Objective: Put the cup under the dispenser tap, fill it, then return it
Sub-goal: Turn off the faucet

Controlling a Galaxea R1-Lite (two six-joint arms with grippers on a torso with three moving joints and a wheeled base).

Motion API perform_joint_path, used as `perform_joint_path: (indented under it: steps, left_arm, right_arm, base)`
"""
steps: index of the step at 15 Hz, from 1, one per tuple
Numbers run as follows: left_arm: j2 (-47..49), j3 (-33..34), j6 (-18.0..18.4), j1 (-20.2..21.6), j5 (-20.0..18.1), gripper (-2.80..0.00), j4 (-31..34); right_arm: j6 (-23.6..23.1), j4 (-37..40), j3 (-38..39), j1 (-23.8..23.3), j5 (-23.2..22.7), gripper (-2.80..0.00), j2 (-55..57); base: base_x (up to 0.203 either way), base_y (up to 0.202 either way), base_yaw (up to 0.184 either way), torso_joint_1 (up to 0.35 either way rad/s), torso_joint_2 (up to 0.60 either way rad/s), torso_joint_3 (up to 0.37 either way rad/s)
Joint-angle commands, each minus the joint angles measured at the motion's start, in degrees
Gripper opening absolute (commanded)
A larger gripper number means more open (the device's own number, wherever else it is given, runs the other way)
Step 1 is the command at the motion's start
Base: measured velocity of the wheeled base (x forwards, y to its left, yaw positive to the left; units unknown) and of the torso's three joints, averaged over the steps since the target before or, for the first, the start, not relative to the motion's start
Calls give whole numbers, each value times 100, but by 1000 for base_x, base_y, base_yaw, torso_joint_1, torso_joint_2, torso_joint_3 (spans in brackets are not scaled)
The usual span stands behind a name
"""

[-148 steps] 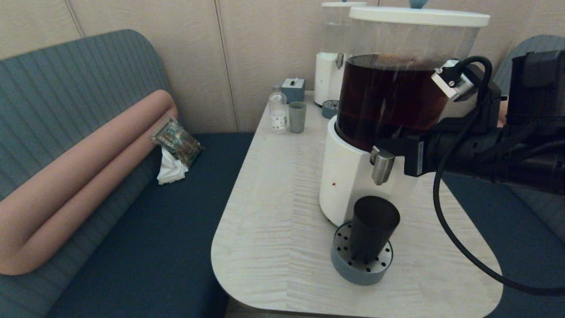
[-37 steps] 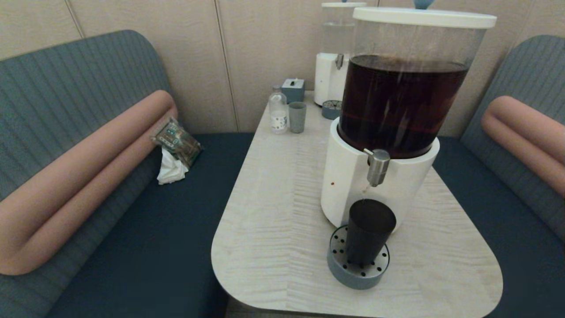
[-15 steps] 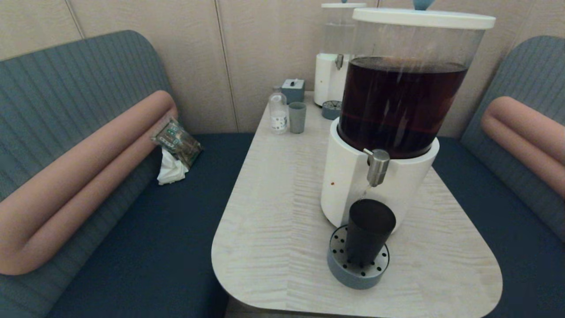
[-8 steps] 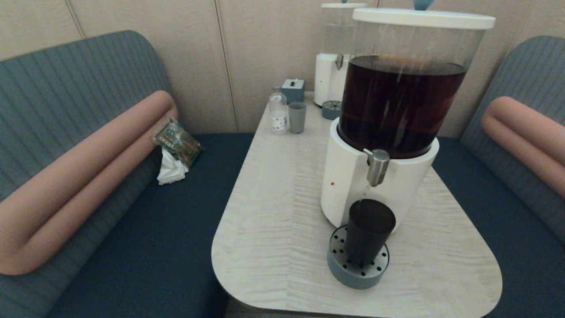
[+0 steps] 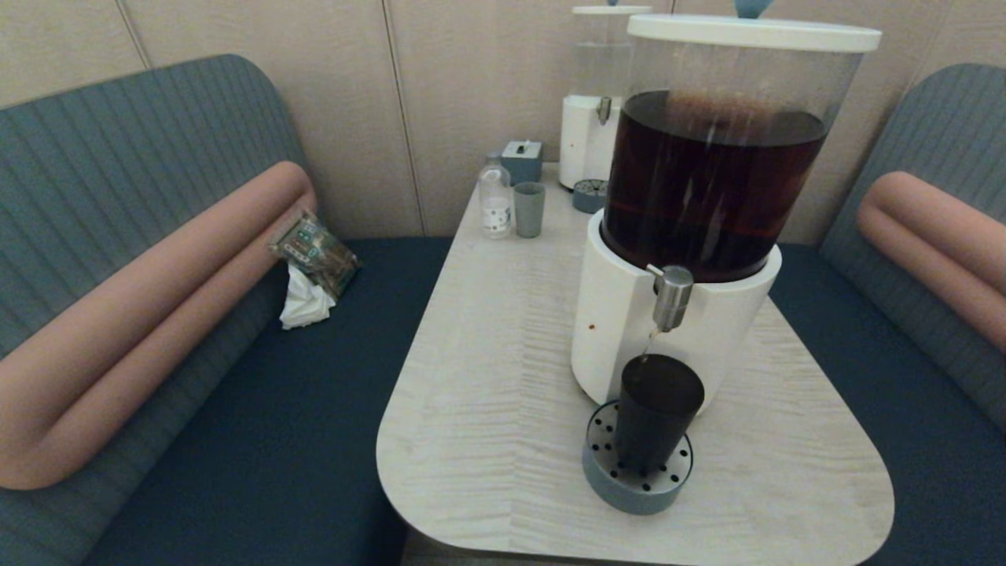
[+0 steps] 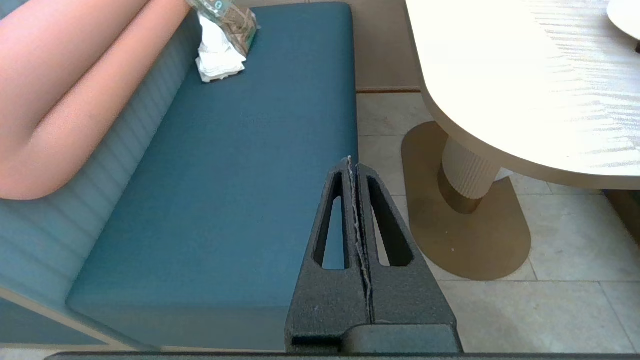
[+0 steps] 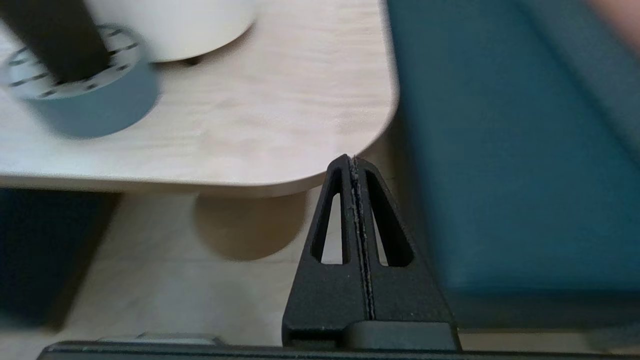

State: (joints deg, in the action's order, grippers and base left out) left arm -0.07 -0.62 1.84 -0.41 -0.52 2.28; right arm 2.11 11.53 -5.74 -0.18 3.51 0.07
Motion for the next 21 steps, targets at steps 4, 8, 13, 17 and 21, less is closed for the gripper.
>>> perform_joint_path:
  steps: [4,8,13,17,21]
  left_arm:
    - [7,1,44,-2,0,-280,2]
    - [7,-8,36,-2,0,-280,18]
    - [7,-17,-87,-2,17,-280,44]
    - [16,-64,109,0,0,-280,94]
    - [431,-1467,-45,1,-605,-280,627]
  right_arm:
    - [183,51,73,9,-175,-280,19]
    - [184,60,73,9,-175,-280,19]
    - [185,51,73,9,-175,-280,10]
    - [185,51,73,9,-175,-280,10]
    - [185,51,73,9,-175,-280,10]
  base:
    - [0,0,0,0,0,0]
    - [0,0,0,0,0,0]
    - [0,0,0,0,0,0]
    - [0,0,0,0,0,0]
    - [0,0,0,0,0,0]
